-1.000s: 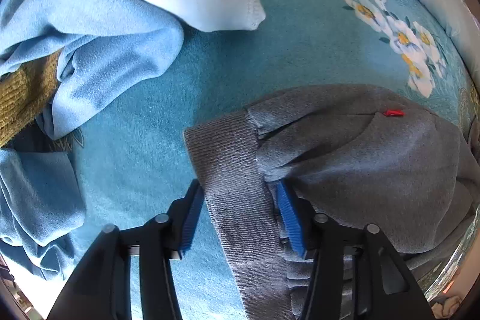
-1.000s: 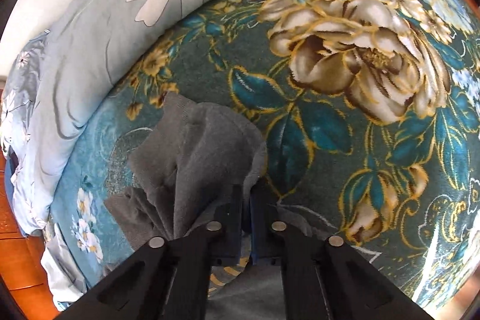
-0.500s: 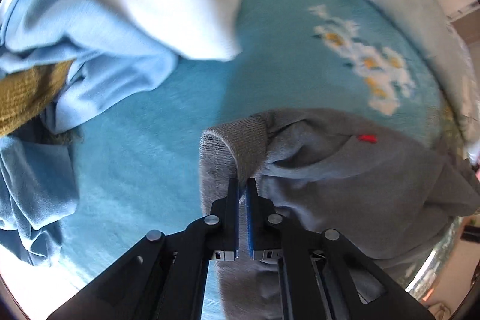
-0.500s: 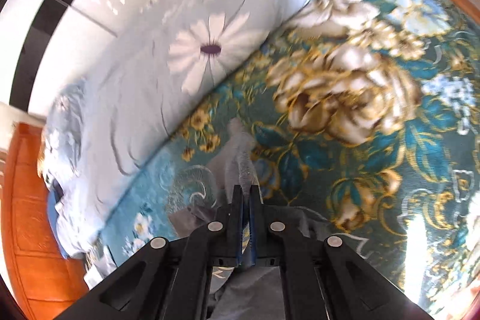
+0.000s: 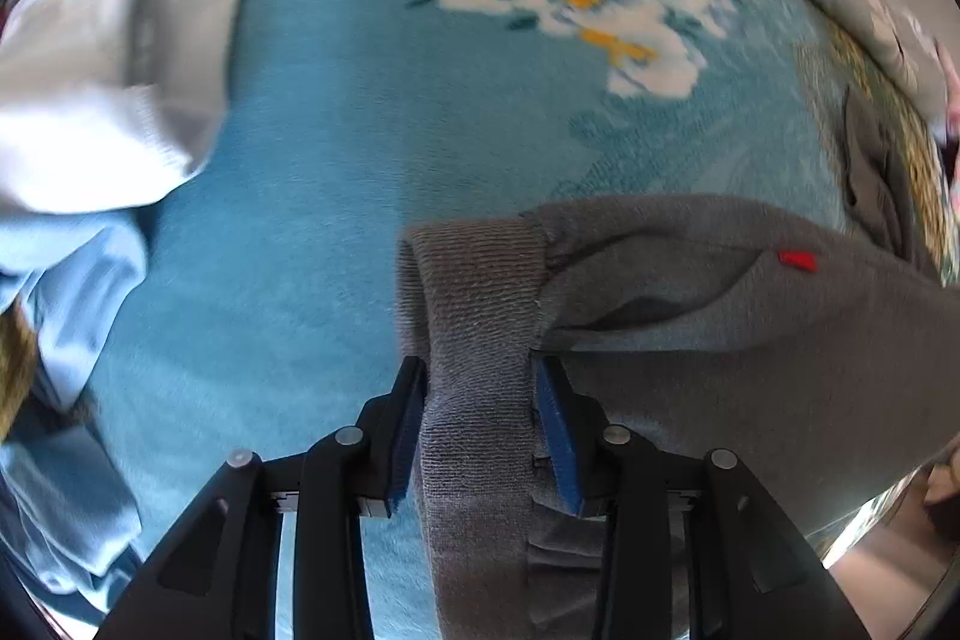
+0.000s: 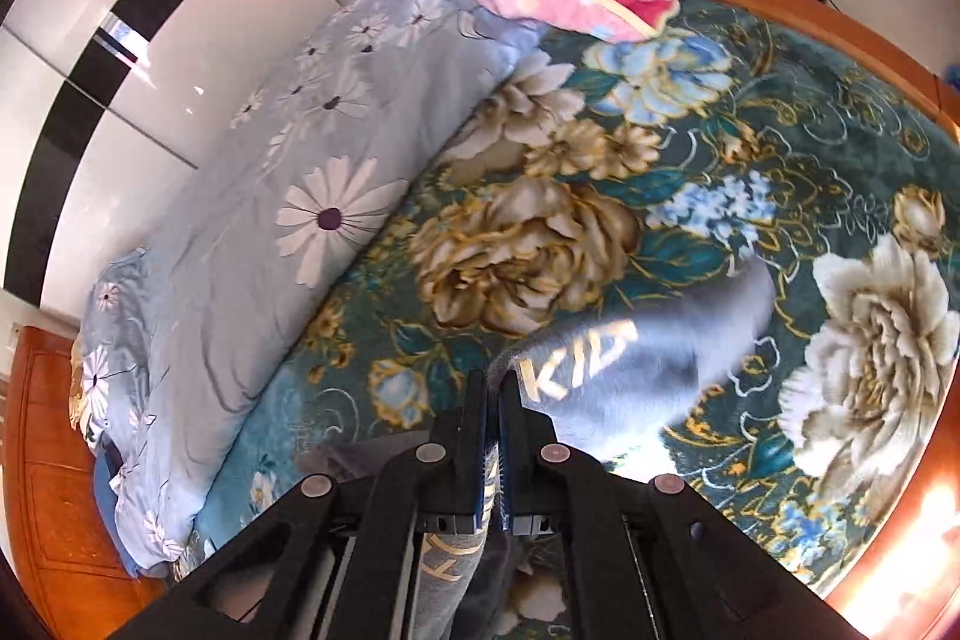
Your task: Fold clothes
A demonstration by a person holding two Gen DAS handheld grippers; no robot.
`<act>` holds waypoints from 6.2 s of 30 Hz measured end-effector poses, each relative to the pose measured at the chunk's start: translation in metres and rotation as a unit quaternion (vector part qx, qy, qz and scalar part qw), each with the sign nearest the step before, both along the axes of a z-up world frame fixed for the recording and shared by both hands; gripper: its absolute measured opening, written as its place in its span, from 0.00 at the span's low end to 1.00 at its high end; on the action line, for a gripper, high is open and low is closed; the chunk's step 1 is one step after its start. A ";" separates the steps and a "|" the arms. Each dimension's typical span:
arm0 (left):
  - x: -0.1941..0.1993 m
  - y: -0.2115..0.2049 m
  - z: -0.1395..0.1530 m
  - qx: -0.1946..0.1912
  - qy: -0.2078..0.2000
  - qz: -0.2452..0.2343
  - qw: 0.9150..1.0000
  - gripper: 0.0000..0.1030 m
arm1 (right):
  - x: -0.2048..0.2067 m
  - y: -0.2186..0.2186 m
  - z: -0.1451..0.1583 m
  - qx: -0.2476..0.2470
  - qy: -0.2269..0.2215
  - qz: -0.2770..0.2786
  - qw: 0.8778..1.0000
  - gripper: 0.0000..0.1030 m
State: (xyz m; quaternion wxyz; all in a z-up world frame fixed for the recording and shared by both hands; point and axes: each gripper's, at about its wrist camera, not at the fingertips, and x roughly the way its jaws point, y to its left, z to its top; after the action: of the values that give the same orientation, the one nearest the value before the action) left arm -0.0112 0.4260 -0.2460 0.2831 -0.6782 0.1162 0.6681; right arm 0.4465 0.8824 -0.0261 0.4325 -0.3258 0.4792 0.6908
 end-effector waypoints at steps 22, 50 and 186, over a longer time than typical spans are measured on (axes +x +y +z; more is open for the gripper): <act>-0.077 -0.007 0.093 0.172 0.096 0.224 0.954 0.03 | -0.135 0.076 -0.017 0.018 0.005 0.089 0.996 0.03; -0.010 -0.020 0.064 0.044 0.029 0.242 0.969 0.55 | -0.164 0.023 -0.109 -0.029 -0.114 0.250 0.961 0.43; 0.140 0.003 0.037 0.001 -0.107 0.107 0.988 0.55 | 0.134 0.032 -0.070 0.014 -0.127 -0.022 0.992 0.07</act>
State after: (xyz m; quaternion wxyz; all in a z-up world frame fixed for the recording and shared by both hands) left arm 0.1287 0.4295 -0.2089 0.2213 -0.7541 0.0109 0.6183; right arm 0.5801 0.9142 -0.0965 0.5098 -0.3944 0.4179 0.6403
